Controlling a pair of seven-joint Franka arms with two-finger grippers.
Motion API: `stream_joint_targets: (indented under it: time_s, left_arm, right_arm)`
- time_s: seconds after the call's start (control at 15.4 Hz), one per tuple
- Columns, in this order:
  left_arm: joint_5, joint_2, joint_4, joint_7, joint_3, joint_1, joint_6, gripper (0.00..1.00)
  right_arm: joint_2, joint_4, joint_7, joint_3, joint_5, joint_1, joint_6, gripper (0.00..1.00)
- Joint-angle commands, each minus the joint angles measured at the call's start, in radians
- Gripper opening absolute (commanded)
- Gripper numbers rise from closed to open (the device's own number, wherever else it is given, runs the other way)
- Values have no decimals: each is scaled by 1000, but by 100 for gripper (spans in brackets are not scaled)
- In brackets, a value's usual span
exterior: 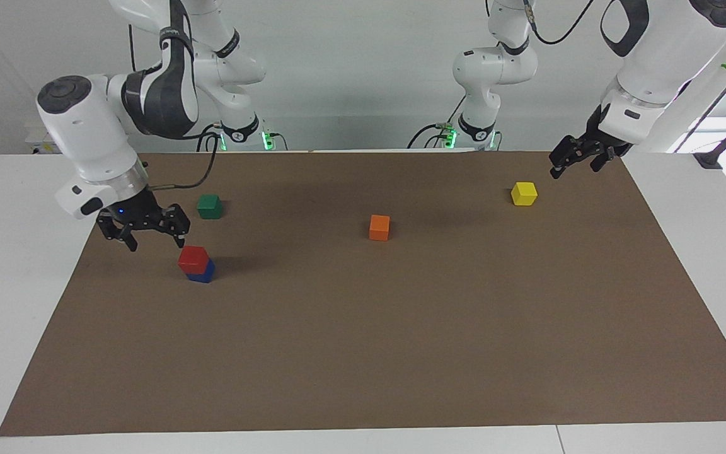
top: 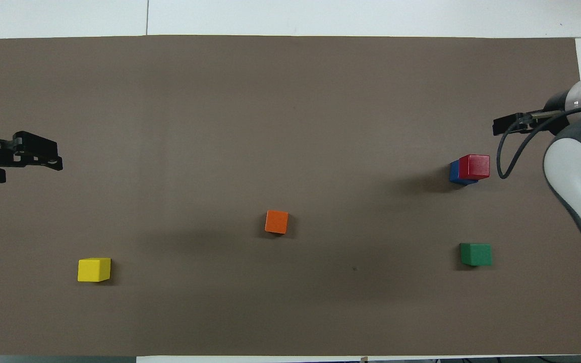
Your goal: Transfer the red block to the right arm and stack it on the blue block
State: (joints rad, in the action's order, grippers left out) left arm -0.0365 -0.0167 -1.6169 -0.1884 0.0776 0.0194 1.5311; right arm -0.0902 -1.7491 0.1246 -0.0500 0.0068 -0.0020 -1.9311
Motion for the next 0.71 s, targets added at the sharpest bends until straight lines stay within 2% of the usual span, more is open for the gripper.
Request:
stream_joint_targets:
  time_s: [0.0,0.19,0.32,0.65]
  left_arm:
    - [20,-14,-9,4,-12,-12,-12,100]
    - [20,-14,-9,4,-12,-12,-12,100]
    - [20,-14,-9,4,-12,-12,-12,100]
    - [20,-14,-9,4,-12,-12,-12,100]
  right_arm:
    - [55,68,29,15,13,-18,168,100]
    - [151,66,23,13,12,-15,312,100]
    - [190,66,23,12,10,-18,363,100]
    - [204,81,38,21,-5,-56,386,100]
